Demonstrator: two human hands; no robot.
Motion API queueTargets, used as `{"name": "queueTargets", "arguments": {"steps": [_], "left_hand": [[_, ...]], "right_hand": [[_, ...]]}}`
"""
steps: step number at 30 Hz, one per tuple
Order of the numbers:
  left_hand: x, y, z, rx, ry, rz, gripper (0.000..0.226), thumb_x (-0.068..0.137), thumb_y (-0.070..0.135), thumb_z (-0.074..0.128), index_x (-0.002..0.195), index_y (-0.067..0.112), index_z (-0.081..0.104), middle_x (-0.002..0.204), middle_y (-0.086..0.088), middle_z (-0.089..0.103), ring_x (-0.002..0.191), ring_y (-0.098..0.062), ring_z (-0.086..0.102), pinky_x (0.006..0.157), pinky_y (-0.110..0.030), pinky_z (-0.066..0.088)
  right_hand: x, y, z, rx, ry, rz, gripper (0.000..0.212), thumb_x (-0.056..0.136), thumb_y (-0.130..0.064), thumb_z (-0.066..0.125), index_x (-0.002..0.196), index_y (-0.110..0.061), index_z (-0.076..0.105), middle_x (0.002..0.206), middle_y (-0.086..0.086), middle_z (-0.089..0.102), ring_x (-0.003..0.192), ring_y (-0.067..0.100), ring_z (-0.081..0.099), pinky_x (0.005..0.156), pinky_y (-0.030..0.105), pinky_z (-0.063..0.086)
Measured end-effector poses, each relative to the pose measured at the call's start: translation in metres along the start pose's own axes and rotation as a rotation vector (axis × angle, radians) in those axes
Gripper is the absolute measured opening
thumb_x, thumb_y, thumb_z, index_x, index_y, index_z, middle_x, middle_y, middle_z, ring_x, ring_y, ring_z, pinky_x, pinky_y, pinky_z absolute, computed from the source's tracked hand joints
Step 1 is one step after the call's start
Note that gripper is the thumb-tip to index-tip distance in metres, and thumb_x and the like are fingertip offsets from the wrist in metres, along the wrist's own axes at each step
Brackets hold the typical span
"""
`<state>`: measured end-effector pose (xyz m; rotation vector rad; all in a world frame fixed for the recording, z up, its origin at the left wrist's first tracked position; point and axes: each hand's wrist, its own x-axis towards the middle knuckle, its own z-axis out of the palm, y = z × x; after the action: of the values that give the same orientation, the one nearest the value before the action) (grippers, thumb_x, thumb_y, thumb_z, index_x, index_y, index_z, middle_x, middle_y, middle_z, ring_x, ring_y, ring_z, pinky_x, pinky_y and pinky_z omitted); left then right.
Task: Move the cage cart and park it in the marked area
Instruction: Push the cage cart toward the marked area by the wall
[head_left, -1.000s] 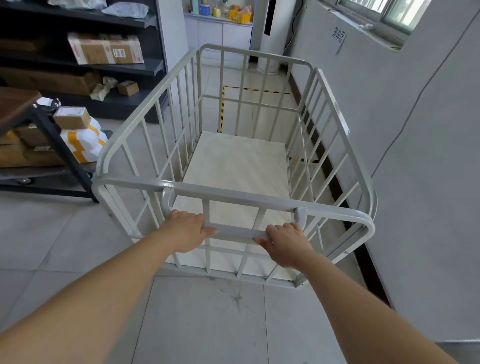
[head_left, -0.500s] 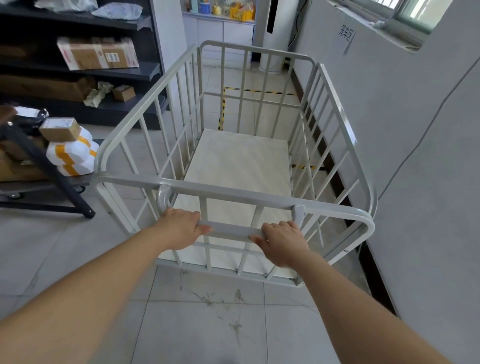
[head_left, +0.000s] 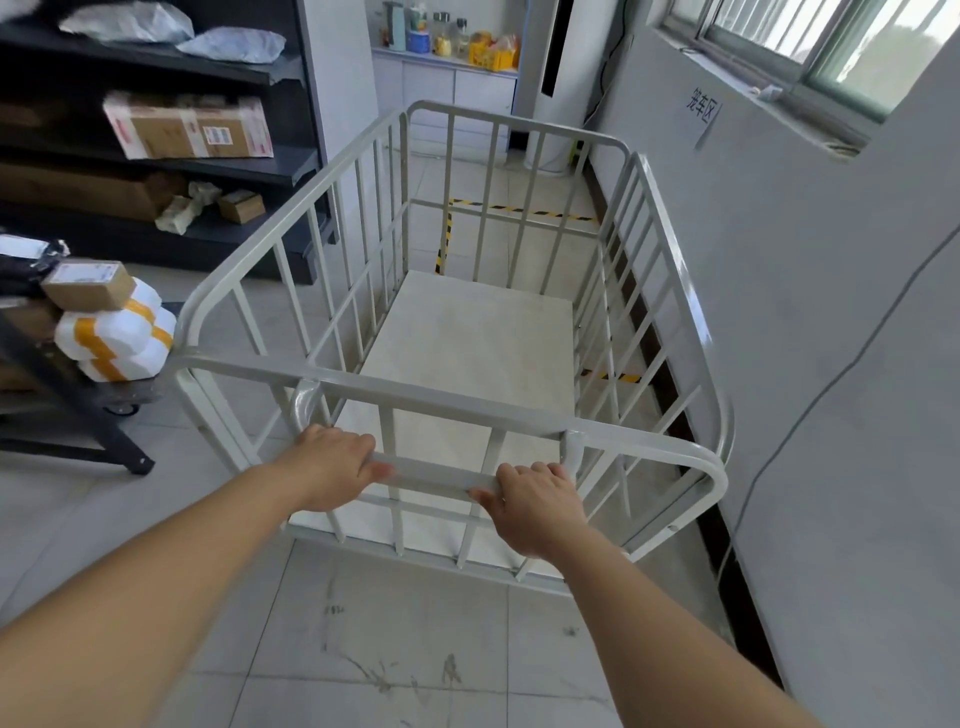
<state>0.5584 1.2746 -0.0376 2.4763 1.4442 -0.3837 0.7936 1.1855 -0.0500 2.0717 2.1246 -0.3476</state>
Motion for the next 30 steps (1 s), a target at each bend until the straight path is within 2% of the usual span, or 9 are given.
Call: {"name": "queueTargets", "arguments": {"steps": [5, 10, 14, 23, 25, 28, 30], "left_hand": [[0.034, -0.01, -0.009, -0.008, -0.01, 0.009, 0.038, 0.098, 0.054, 0.023, 0.075, 0.025, 0.033, 0.072, 0.01, 0.042, 0.083, -0.02, 0.044, 0.095, -0.038, 0.032], [0.067, -0.021, -0.021, -0.014, -0.019, 0.015, 0.039, 0.097, 0.056, 0.023, 0.082, 0.023, 0.038, 0.073, 0.009, 0.042, 0.082, -0.02, 0.043, 0.098, -0.039, 0.032], [0.094, -0.032, -0.032, -0.042, -0.033, 0.032, 0.039, 0.097, 0.056, 0.024, 0.082, 0.024, 0.04, 0.076, 0.009, 0.044, 0.083, -0.019, 0.043, 0.102, -0.042, 0.029], [0.157, -0.069, -0.061, 0.014, -0.054, 0.058, 0.043, 0.096, 0.057, 0.021, 0.091, 0.021, 0.043, 0.09, 0.003, 0.05, 0.09, -0.019, 0.044, 0.104, -0.044, 0.027], [0.168, -0.079, -0.066, 0.022, -0.055, 0.066, 0.043, 0.097, 0.057, 0.021, 0.092, 0.02, 0.042, 0.09, 0.002, 0.05, 0.091, -0.02, 0.044, 0.104, -0.043, 0.028], [0.186, -0.095, -0.074, 0.058, -0.049, 0.078, 0.044, 0.096, 0.058, 0.02, 0.09, 0.02, 0.041, 0.089, 0.002, 0.05, 0.09, -0.02, 0.045, 0.102, -0.042, 0.029], [0.197, -0.104, -0.08, 0.056, -0.057, 0.082, 0.045, 0.096, 0.058, 0.019, 0.091, 0.019, 0.041, 0.087, 0.002, 0.048, 0.09, -0.02, 0.044, 0.103, -0.042, 0.028]], "right_hand": [[0.029, 0.01, -0.008, -0.005, 0.018, 0.0, 0.057, 0.096, -0.059, 0.016, 0.103, -0.016, 0.052, 0.102, 0.005, 0.063, 0.1, 0.028, 0.053, 0.097, 0.04, 0.032], [0.061, 0.018, -0.019, -0.006, 0.02, 0.01, 0.058, 0.095, -0.061, 0.015, 0.103, -0.016, 0.051, 0.101, 0.005, 0.063, 0.1, 0.027, 0.053, 0.096, 0.039, 0.032], [0.088, 0.022, -0.029, -0.014, 0.01, 0.026, 0.065, 0.09, -0.065, 0.009, 0.102, -0.017, 0.051, 0.1, 0.004, 0.063, 0.098, 0.026, 0.053, 0.097, 0.039, 0.033], [0.156, 0.017, -0.048, 0.008, 0.015, 0.064, 0.06, 0.093, -0.064, 0.014, 0.104, -0.018, 0.051, 0.101, 0.002, 0.062, 0.097, 0.023, 0.053, 0.099, 0.039, 0.034], [0.171, 0.014, -0.051, 0.012, 0.032, 0.066, 0.064, 0.09, -0.066, 0.01, 0.102, -0.018, 0.051, 0.101, 0.002, 0.062, 0.097, 0.023, 0.053, 0.098, 0.039, 0.034], [0.193, 0.008, -0.057, 0.041, 0.071, 0.056, 0.083, 0.072, -0.072, -0.009, 0.098, -0.019, 0.049, 0.103, 0.004, 0.063, 0.099, 0.025, 0.053, 0.097, 0.039, 0.033], [0.207, 0.006, -0.06, 0.056, 0.063, 0.065, 0.083, 0.073, -0.072, -0.009, 0.098, -0.019, 0.05, 0.104, 0.004, 0.063, 0.101, 0.026, 0.053, 0.097, 0.039, 0.033]]}}
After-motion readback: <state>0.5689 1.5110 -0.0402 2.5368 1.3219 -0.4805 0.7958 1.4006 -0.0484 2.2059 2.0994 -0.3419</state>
